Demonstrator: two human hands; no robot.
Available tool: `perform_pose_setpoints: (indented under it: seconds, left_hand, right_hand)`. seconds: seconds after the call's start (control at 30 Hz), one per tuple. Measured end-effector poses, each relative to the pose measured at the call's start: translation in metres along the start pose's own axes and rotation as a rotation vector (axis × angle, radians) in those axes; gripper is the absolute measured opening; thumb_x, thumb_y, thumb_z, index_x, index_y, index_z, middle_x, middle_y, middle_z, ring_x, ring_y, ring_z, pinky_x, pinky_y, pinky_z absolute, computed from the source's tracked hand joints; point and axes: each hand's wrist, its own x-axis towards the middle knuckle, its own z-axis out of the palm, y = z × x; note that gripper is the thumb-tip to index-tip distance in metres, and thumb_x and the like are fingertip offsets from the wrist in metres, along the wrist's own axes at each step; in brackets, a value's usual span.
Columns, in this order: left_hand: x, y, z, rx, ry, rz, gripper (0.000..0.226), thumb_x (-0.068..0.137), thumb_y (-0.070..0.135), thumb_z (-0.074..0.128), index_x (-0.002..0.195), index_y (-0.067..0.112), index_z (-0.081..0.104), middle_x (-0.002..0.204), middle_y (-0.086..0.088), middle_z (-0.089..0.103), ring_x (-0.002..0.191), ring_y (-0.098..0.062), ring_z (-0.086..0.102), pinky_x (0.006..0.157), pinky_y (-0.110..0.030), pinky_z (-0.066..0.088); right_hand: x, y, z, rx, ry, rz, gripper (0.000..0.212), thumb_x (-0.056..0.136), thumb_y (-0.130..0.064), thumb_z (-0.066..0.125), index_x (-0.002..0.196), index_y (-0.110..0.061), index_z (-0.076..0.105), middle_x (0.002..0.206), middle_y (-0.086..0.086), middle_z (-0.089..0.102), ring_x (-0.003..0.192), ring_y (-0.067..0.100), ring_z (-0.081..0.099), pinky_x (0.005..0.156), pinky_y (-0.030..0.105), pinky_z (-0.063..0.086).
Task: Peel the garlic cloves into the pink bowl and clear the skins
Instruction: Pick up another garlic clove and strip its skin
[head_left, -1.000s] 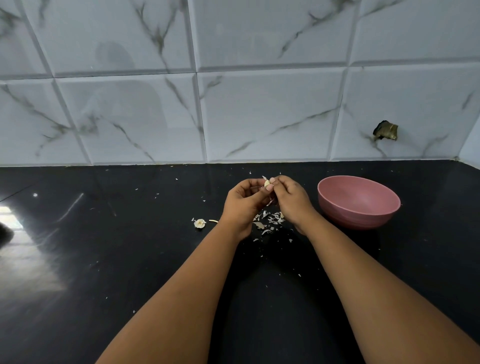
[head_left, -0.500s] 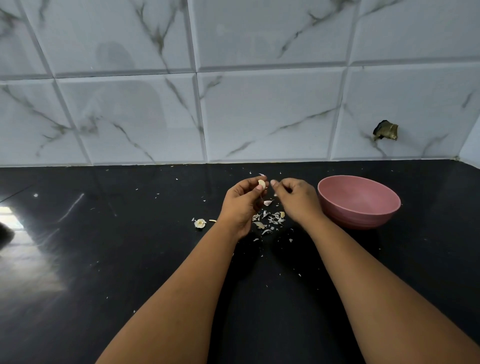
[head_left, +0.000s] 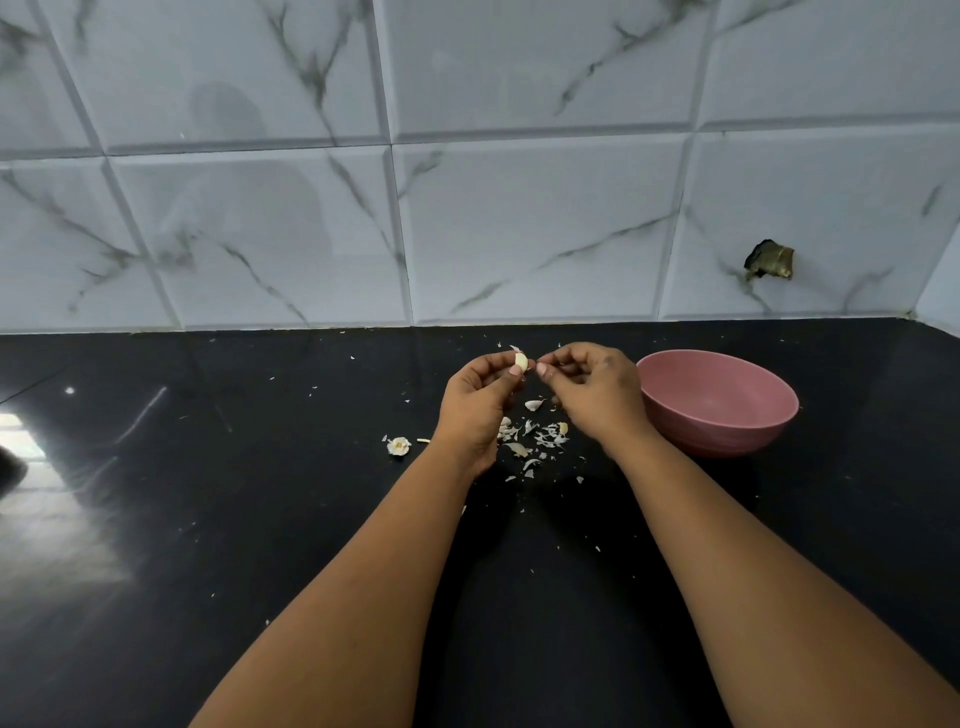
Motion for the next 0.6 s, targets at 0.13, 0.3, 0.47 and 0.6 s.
perform_pose_setpoints:
  seconds: [0.13,0.3,0.47,0.6]
  left_hand:
    - [0.0006,-0.0028,-0.0015,0.055,-0.005,0.027,0.013,0.093,0.003,0.063,0.099,0.011,0.07,0.089,-0.001,0.073,0.075,-0.003,0.064,0.069,-0.014,0.051]
    - [0.0001,-0.0057,-0.0021,0.179,0.02,0.106,0.006,0.092,0.005,0.065,0.094,0.008,0.07,0.077,0.004,0.072,0.071,0.003,0.067,0.068,-0.012,0.051]
    - [-0.0002,-0.0061,-0.0031,0.225,0.008,0.136,0.009,0.092,0.004,0.065,0.097,0.009,0.071,0.084,-0.001,0.073,0.076,-0.001,0.068,0.072,-0.015,0.052]
    - [-0.0001,-0.0068,-0.0041,0.301,-0.001,0.163,0.013,0.092,0.001,0.065,0.097,0.01,0.072,0.088,-0.003,0.074,0.08,-0.004,0.07,0.075,-0.017,0.053]
  right_hand:
    - [0.0011,-0.0014,-0.0014,0.188,0.002,0.007,0.013,0.087,-0.014,0.071,0.092,-0.027,0.071,0.085,-0.001,0.071,0.073,0.008,0.064,0.073,0.029,0.058]
    - [-0.0037,-0.0052,-0.0016,0.238,-0.139,-0.008,0.017,0.085,-0.005,0.072,0.098,-0.016,0.074,0.094,0.001,0.075,0.089,0.01,0.07,0.083,0.022,0.055]
    - [-0.0016,-0.0036,-0.0041,0.219,-0.107,-0.014,0.024,0.081,-0.002,0.075,0.087,-0.025,0.072,0.084,-0.006,0.073,0.08,0.002,0.068,0.073,0.014,0.053]
    - [-0.0002,0.0001,-0.0064,0.121,-0.096,-0.045,0.025,0.077,-0.008,0.08,0.077,-0.032,0.072,0.083,-0.007,0.075,0.081,0.008,0.071,0.075,0.02,0.056]
